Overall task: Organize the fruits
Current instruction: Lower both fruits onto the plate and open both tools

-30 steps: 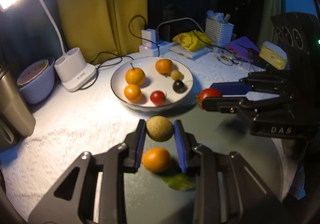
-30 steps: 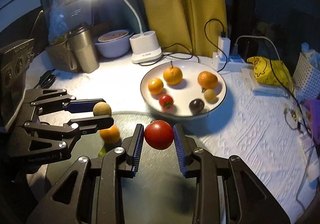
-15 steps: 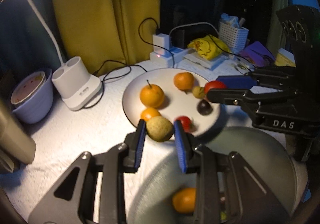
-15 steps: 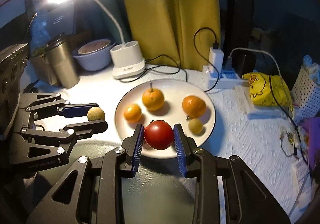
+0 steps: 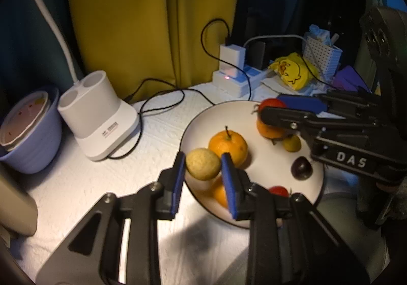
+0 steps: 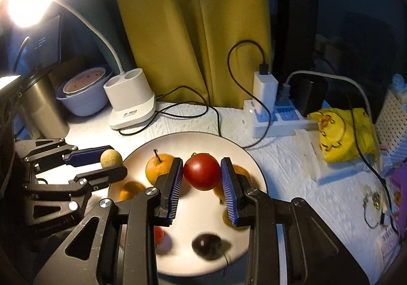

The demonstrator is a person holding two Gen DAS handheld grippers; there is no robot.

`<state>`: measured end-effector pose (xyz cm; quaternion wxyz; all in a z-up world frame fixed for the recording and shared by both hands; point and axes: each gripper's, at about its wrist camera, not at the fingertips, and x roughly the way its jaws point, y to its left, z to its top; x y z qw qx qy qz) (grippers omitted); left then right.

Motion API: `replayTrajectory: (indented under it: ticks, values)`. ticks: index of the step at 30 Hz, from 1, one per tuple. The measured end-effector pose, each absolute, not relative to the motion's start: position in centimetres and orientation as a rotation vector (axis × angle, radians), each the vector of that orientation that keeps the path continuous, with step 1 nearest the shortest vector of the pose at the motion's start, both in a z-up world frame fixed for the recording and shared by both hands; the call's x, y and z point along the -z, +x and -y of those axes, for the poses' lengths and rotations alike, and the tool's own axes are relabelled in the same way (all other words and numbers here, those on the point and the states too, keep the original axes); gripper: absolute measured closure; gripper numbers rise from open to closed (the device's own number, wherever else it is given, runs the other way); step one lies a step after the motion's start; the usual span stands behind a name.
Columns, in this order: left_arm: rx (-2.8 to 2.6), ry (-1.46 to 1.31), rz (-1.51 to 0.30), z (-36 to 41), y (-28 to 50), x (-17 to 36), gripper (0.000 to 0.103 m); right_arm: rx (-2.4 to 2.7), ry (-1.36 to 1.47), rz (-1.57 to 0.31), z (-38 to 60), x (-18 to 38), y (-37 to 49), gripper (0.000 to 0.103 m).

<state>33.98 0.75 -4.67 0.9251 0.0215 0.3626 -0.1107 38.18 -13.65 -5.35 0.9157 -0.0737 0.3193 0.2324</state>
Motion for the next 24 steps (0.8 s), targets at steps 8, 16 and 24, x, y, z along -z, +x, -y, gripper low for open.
replayTrajectory:
  ticks: [8,16,24]
  values:
    - [0.231,0.033,-0.763,-0.7,35.4,5.8,0.073,-0.482,-0.179,-0.661,12.1,6.5,40.8,0.07]
    - [0.231,0.024,-0.767,-0.8,35.4,5.8,0.072,-0.463,-0.18,-0.675,11.7,7.2,41.1,0.07]
    - [0.224,0.022,-0.726,-0.6,33.4,4.0,0.067,-0.46,-0.176,-0.649,12.6,5.8,39.0,0.07]
